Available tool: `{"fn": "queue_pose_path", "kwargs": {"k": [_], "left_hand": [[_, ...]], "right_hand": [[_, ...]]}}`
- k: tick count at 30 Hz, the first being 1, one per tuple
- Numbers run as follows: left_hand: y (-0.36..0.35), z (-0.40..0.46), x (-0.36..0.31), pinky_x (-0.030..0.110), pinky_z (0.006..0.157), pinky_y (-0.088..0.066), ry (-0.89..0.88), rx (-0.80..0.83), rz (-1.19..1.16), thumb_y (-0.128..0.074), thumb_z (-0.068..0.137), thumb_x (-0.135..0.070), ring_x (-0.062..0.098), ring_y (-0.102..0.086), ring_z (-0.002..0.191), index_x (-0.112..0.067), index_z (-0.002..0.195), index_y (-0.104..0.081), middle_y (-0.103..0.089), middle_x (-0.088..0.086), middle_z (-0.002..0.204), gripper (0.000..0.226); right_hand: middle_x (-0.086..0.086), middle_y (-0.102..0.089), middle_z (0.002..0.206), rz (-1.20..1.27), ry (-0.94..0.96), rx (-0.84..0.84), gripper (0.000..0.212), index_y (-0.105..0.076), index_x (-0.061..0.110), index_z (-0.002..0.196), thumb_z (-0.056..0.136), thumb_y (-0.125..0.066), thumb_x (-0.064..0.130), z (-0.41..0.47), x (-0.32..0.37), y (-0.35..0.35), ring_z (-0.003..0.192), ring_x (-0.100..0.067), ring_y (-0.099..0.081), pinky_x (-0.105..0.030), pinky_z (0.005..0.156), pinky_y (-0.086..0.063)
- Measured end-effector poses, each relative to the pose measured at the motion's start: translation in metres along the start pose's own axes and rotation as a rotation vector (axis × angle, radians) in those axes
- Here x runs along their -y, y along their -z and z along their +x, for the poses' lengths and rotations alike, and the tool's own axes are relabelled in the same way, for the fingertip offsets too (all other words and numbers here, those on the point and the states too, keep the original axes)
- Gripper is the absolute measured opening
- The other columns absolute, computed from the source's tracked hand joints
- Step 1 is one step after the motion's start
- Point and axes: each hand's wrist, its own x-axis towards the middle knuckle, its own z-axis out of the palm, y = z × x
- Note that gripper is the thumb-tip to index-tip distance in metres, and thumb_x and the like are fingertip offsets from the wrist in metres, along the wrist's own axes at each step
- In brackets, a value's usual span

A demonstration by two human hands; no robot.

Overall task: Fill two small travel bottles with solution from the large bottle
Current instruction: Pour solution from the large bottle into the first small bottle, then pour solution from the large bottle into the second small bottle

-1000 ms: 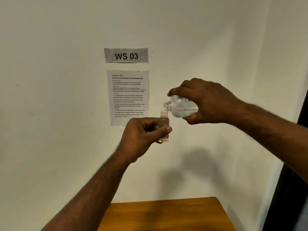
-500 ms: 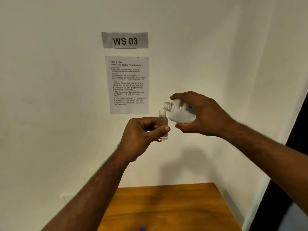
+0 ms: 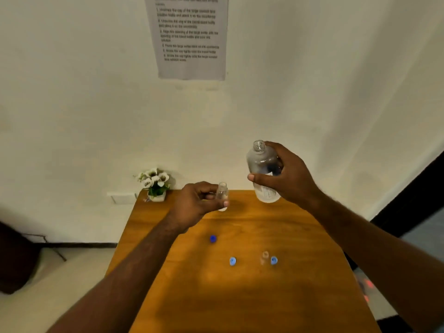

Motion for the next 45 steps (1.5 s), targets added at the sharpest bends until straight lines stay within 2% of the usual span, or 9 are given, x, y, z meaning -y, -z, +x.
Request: {"fn": "queue_pose_path", "kwargs": {"k": [3,7,16,19,25,30,38,42,45], "left_hand": [[-0.004,-0.010,0.055,0.038,0.082,-0.062,0.129,-0.011,0.026,-0.089,0.076,-0.007,0.025,-0.075,0.099,-0.009,0.105,-0.080,-0.080,0.007,0.104,0.030],[-0.009,-0.020,0.132,0.050,0.090,-0.060,0.298,-0.082,0.085,-0.091,0.073,-0.006,0.031,-0.073,0.101,-0.009,0.107,-0.080,-0.079,0.009,0.107,0.036],[-0.028,-0.032,0.246,0.043,0.092,-0.060,0.555,-0.102,0.150,-0.088,0.074,-0.001,0.028,-0.072,0.103,-0.005,0.110,-0.078,-0.076,0.012,0.109,0.037],[-0.032,-0.030,0.265,0.046,0.093,-0.060,0.609,-0.099,0.149,-0.086,0.075,0.001,0.029,-0.074,0.102,-0.003,0.105,-0.079,-0.077,0.011,0.103,0.031],[-0.041,-0.027,0.279,0.044,0.092,-0.060,0.600,-0.094,0.184,-0.082,0.079,0.000,0.024,-0.074,0.095,-0.008,0.097,-0.081,-0.078,0.005,0.097,0.020],[-0.044,-0.027,0.289,0.048,0.097,-0.059,0.635,-0.084,0.176,-0.082,0.079,-0.001,0.025,-0.073,0.103,-0.012,0.109,-0.077,-0.077,0.007,0.109,0.032],[-0.039,-0.041,0.272,0.037,0.099,-0.053,0.634,-0.077,0.342,-0.095,0.067,-0.025,0.017,-0.052,0.124,-0.022,0.151,-0.043,-0.051,-0.002,0.141,0.098],[-0.048,-0.069,0.248,0.037,0.084,-0.055,0.454,-0.241,0.553,-0.094,0.063,-0.046,0.017,-0.054,0.110,-0.021,0.140,-0.050,-0.057,-0.001,0.123,0.092],[-0.072,-0.088,0.220,0.028,0.075,-0.050,0.300,-0.258,0.538,-0.093,0.066,-0.043,0.011,-0.051,0.091,-0.017,0.120,-0.057,-0.055,-0.006,0.103,0.069]], "right_hand": [[0.017,-0.057,0.129,0.006,-0.100,0.036,0.081,-0.047,0.030,0.140,0.071,-0.087,0.038,-0.014,-0.031,-0.020,0.113,-0.010,-0.059,-0.008,0.082,-0.051],[0.010,-0.062,0.130,0.043,-0.207,0.076,0.081,-0.050,0.028,0.139,0.069,-0.089,0.037,-0.041,-0.066,-0.045,0.116,-0.013,-0.061,-0.028,0.092,-0.056],[0.014,-0.061,0.130,0.056,-0.359,0.106,0.088,-0.049,0.030,0.140,0.062,-0.085,0.053,-0.088,-0.112,-0.072,0.116,-0.008,-0.061,-0.035,0.093,-0.059],[0.016,-0.061,0.129,0.049,-0.352,0.105,0.087,-0.049,0.029,0.140,0.063,-0.083,0.052,-0.094,-0.113,-0.071,0.116,-0.004,-0.061,-0.030,0.093,-0.057],[0.034,-0.058,0.123,0.063,-0.341,0.103,0.083,-0.049,0.033,0.137,0.062,-0.083,0.048,-0.099,-0.109,-0.068,0.117,0.005,-0.058,-0.014,0.092,-0.051],[0.025,-0.058,0.130,0.065,-0.336,0.111,0.085,-0.048,0.033,0.139,0.063,-0.082,0.050,-0.095,-0.110,-0.064,0.120,-0.002,-0.058,-0.023,0.096,-0.053],[0.024,-0.059,0.129,0.063,-0.311,0.103,0.086,-0.049,0.028,0.140,0.064,-0.082,0.050,-0.096,-0.108,-0.056,0.120,-0.003,-0.058,-0.031,0.098,-0.054],[0.021,-0.058,0.130,0.049,-0.289,0.070,0.084,-0.049,0.027,0.140,0.066,-0.083,0.045,-0.098,-0.106,-0.039,0.118,0.001,-0.058,-0.019,0.093,-0.053],[0.022,-0.059,0.129,0.049,-0.290,0.008,0.082,-0.050,0.025,0.139,0.067,-0.087,0.036,-0.101,-0.110,-0.022,0.117,0.001,-0.059,-0.015,0.090,-0.053]]}}
